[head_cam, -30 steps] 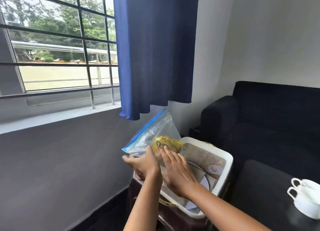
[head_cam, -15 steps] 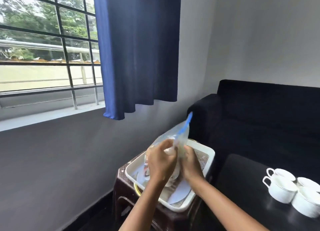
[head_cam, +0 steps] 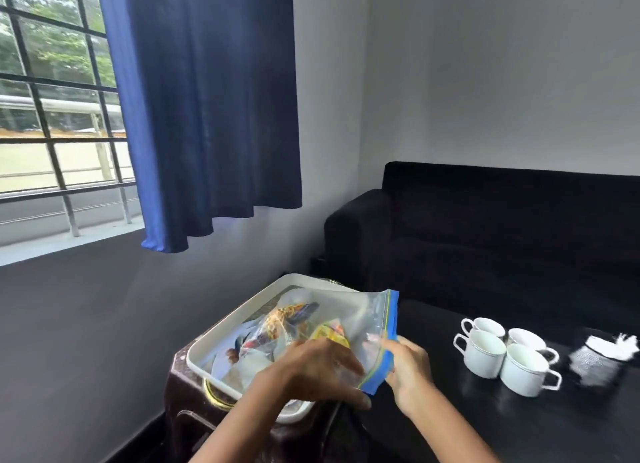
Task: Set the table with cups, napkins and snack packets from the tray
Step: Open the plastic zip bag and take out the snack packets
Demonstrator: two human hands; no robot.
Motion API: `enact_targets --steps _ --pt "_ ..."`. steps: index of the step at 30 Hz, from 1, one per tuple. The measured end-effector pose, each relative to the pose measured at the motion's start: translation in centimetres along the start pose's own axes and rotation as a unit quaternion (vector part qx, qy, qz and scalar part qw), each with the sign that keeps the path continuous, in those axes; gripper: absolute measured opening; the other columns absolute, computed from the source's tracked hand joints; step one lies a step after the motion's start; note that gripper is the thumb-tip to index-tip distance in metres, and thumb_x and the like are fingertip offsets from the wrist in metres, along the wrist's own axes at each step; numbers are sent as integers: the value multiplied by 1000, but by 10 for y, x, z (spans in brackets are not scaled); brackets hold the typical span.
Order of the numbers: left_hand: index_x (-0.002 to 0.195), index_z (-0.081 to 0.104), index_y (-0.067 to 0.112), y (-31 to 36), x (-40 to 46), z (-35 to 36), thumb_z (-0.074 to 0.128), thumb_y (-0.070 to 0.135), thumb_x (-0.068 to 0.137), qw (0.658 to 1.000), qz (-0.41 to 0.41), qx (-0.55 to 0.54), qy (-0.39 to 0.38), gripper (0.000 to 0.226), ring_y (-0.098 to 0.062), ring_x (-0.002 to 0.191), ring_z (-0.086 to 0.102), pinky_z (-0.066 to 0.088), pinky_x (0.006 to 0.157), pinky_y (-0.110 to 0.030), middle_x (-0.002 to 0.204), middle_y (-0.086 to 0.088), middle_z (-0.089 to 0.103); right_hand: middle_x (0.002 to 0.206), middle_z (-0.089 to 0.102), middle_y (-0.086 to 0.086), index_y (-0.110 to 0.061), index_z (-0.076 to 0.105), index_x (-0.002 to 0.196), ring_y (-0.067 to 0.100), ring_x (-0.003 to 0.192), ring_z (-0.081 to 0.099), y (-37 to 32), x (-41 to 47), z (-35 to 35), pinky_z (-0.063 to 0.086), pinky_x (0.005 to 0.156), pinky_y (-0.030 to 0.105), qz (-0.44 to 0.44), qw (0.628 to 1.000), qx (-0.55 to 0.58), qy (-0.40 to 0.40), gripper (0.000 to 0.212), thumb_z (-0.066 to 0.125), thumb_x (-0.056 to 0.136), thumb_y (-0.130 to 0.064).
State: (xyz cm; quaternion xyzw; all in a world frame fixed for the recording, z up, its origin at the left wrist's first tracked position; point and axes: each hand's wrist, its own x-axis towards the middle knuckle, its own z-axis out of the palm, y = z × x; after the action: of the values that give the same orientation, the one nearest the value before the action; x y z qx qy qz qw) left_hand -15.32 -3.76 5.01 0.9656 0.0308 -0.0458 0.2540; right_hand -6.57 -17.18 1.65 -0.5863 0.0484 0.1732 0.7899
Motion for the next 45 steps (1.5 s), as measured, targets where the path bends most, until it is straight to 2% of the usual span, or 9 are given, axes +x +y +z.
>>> enact_targets --steps 2,5,7,9,15,22,25,32,45 --pt "101 71 28 6 -1 1 50 87 58 998 -19 -62 -16 76 -14 105 63 49 96 -37 110 8 70 70 65 11 -1 68 85 21 61 59 11 -3 -7 47 52 26 -19 1000 -2 8 10 59 84 5" --pt "97 68 14 18 1 5 25 89 71 991 -29 -105 75 90 -24 101 64 50 90 -40 108 -6 70 74 69 17 4 68 90 27 70 66 28 -9 -12 48 62 32 -25 999 -8 -20 10 62 83 3" --pt "94 66 22 28 5 9 29 76 84 987 -33 -79 137 66 -23 101 64 49 86 -36 109 -4 69 77 71 15 2 68 86 25 76 71 35 -16 -12 53 61 31 -22 998 -6 -62 6 62 84 2" --pt "112 63 30 38 13 16 42 64 89 982 -43 -42 180 46 -16 110 60 47 90 -32 119 5 65 68 67 8 0 67 80 17 64 66 38 -23 -9 54 55 26 -47 993 -31 -99 10 60 85 4" --pt "121 57 37 49 25 38 55 49 87 957 -66 21 280 36 -8 116 50 43 84 -26 121 17 61 51 66 -10 -8 64 74 -5 49 58 35 -41 -8 43 46 11 -118 958 -161 -206 25 55 76 15" --pt "103 73 31 47 18 42 61 39 88 946 -78 -24 314 21 -12 93 68 46 71 -26 98 10 74 70 66 3 -8 63 81 8 62 61 34 -46 -20 49 62 21 -63 948 -135 -282 25 60 79 17" --pt "101 74 28 45 17 45 59 41 90 954 -76 -39 286 23 -17 92 69 50 74 -29 98 5 75 65 70 1 -9 63 87 9 56 66 33 -37 -30 52 58 20 -21 965 -80 -250 9 57 90 -5" --pt "101 73 26 46 17 53 49 38 96 962 -59 -9 267 27 -21 87 69 55 74 -36 97 0 75 79 73 8 -7 64 92 22 72 72 20 -13 -45 59 62 29 -58 990 27 -127 28 58 91 -34" --pt "80 70 16 46 16 60 52 28 90 967 -29 0 254 24 -18 68 67 54 62 -40 74 -1 72 75 74 5 -8 66 85 20 66 72 30 -9 -48 58 59 27 -99 991 -27 -82 11 62 89 -18"
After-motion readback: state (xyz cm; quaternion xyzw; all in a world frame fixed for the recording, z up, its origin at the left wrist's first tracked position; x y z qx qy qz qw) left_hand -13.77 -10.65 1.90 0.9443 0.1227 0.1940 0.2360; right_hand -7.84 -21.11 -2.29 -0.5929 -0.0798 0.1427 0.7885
